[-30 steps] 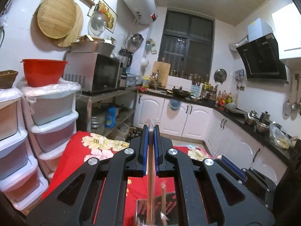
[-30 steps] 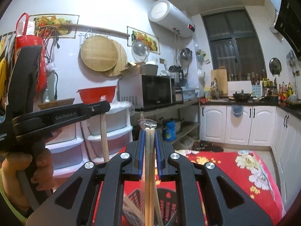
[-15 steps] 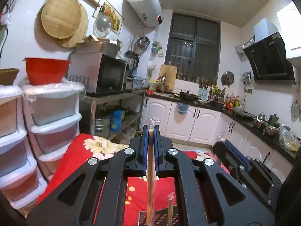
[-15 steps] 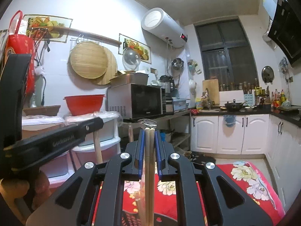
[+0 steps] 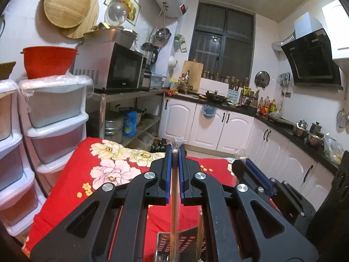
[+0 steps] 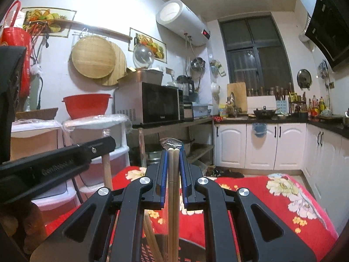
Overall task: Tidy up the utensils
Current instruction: 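Lower both held chopstick pairs into the grey caddy with both grippers, then open both grippers to release the chopsticks into the caddy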
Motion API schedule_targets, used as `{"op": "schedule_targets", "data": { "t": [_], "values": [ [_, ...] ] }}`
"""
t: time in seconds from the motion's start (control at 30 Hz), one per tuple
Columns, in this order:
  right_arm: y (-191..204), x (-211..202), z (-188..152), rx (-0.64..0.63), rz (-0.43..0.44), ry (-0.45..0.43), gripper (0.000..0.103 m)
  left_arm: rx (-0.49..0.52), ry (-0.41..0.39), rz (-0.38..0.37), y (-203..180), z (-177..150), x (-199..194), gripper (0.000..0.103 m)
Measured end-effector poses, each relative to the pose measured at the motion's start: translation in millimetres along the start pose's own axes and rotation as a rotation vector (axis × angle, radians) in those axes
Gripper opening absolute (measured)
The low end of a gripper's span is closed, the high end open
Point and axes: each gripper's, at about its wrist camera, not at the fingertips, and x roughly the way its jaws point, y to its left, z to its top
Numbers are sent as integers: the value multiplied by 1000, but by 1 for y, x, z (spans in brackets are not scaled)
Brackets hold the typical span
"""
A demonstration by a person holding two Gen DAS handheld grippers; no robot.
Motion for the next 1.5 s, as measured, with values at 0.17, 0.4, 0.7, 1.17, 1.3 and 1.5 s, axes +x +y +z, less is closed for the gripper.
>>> {"op": "schedule_targets", "data": {
  "t": [0.17, 0.4, 0.7, 1.17, 1.3, 1.5],
  "values": [
    [-3, 2, -14, 14, 2, 37, 11, 6, 20, -9, 1, -6, 1, 1],
    [-6, -7, -25, 17, 6, 82, 11, 26, 67, -19, 0, -14, 3, 2],
    [-12, -26, -28, 27, 25, 112, 11, 11, 122, -32, 4, -29, 2, 2],
    [-18, -47, -25, 70, 69, 201, 11, -4, 192, -47, 5, -38, -9, 6],
    [-22, -52, -26, 79, 65, 222, 12, -1, 206, -46, 5, -41, -14, 12],
    [-26, -59, -29, 86, 58, 242, 20, -1, 222, -49, 6, -42, -18, 22]
  ]
}}
